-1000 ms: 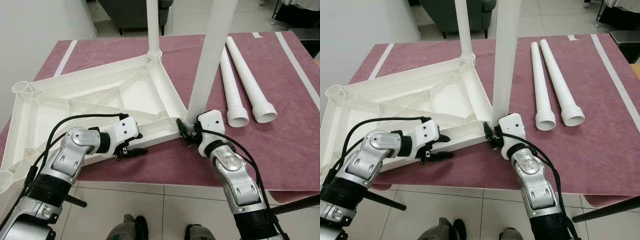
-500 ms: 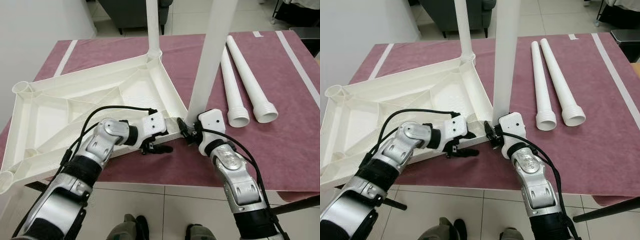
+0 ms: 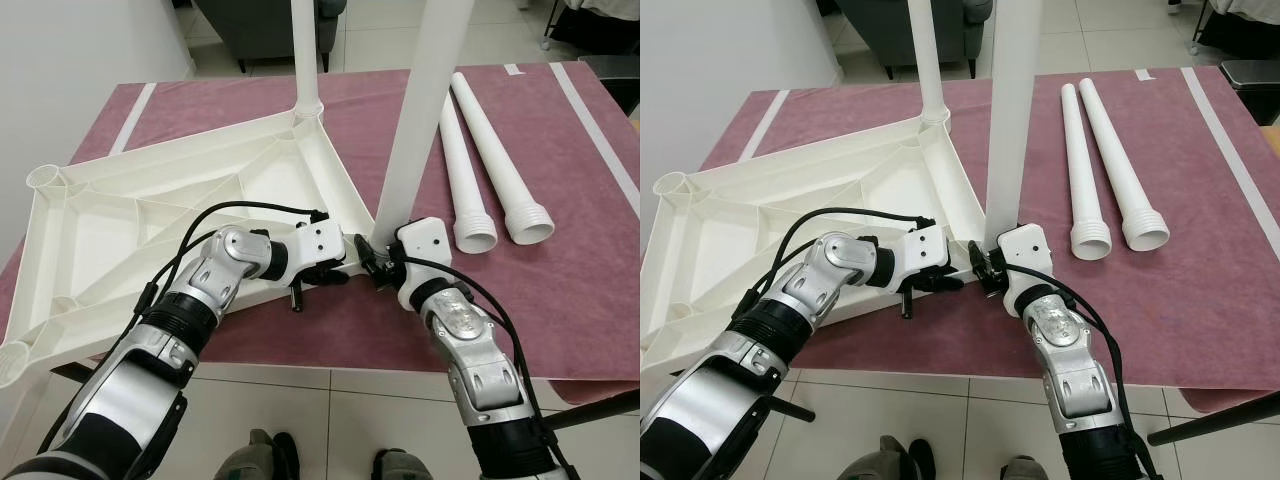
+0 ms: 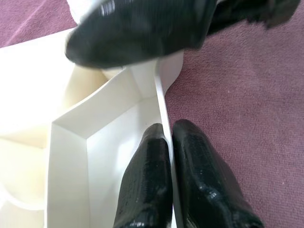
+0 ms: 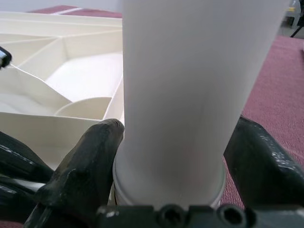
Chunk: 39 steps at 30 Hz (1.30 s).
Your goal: Building children table
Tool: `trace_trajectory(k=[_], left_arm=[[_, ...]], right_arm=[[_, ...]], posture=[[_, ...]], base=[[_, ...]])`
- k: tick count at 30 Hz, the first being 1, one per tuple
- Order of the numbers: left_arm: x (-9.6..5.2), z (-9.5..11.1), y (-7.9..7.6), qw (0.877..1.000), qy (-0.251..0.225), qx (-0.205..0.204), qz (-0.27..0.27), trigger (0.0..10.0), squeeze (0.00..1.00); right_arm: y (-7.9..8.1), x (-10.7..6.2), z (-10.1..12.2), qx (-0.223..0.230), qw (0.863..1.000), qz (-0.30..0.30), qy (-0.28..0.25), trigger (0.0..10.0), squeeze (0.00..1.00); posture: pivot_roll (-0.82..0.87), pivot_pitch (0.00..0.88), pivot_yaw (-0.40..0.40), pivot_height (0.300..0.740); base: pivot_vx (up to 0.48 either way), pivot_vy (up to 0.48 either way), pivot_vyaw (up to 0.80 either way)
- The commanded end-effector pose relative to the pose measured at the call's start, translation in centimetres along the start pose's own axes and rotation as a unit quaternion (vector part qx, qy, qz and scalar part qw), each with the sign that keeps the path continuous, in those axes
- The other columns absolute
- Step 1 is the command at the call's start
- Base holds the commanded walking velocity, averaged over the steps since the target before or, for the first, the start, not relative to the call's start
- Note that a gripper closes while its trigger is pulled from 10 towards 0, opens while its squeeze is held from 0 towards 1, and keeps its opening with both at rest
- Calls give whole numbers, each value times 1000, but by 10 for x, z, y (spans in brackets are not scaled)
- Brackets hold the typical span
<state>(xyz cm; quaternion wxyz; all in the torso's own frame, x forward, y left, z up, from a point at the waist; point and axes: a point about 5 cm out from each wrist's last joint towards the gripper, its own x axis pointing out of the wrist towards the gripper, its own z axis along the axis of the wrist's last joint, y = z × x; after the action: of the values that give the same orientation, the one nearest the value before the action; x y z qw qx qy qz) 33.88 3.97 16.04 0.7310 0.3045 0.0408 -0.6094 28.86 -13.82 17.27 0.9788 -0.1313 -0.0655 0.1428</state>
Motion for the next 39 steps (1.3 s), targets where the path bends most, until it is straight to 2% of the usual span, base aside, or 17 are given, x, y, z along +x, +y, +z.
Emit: trace_trajectory(k=[1,3,4,5,9,10,12,15,16,20,25,27,28,30,35,39], left_arm=[[-4,-18,0,999,41,-2,22,0,0],[-5,-15,1,999,33,12,11,0,0],[-7,-9,2,999,20,37,-7,0,0],[-7,-9,2,999,20,37,-7,0,0],[-8,11,6,993,-15,109,-39,0,0],[-8,11,6,993,-15,109,-39,0,0],[-9,24,7,988,-41,140,-54,0,0],[-11,30,8,985,-52,154,-63,0,0],[-13,39,9,981,-67,170,-72,0,0],[-17,51,11,971,-88,202,-95,0,0],[-22,45,6,963,-78,222,-130,0,0],[-29,32,1,962,-62,222,-146,0,0],[-29,32,1,962,-62,222,-146,0,0],[-38,24,-2,960,-55,222,-160,0,0],[-47,17,-2,961,-45,218,-163,0,0],[-50,7,-2,965,-29,210,-153,0,0]], right_arm=[[-3,-1,6,2,1000,-3,-16,10000,0],[-2,-2,12,2,1000,12,-27,10000,0],[-1,-4,22,-1,998,41,-45,10000,0],[-1,-4,22,-1,998,41,-45,10000,0],[6,-8,35,-3,993,98,-66,10000,0],[6,-8,35,-3,993,98,-66,10000,0],[12,-12,39,-3,989,132,-70,10000,0],[15,-13,40,-3,987,146,-71,10000,0],[18,-15,41,-1,985,160,-71,10000,0],[23,-19,41,5,981,181,-67,10000,0],[22,-25,40,26,976,207,-60,10000,0],[18,-32,40,29,970,234,-54,10000,0],[18,-32,40,29,970,234,-54,10000,0],[12,-35,42,32,965,255,-52,10000,0],[9,-34,45,35,960,273,-53,10000,0],[13,-28,47,42,949,307,-55,10000,0]], posture=[[-100,135,176,740],[-102,137,175,740],[-104,138,174,740],[-104,138,174,740],[-109,140,173,740],[-109,140,173,740],[-111,141,173,740],[-111,142,173,740],[-112,142,173,740],[-113,143,174,740],[-119,146,178,740],[-123,151,181,740],[-123,151,181,740],[-122,153,178,740],[-117,153,176,740],[-105,152,167,740]], base=[[0,0,0],[0,0,0],[0,0,0],[0,0,0],[0,0,0],[0,0,0],[0,0,0],[0,0,0],[0,0,0],[0,0,0],[0,0,0],[0,0,0],[0,0,0],[0,0,0],[0,0,0],[0,0,0]])
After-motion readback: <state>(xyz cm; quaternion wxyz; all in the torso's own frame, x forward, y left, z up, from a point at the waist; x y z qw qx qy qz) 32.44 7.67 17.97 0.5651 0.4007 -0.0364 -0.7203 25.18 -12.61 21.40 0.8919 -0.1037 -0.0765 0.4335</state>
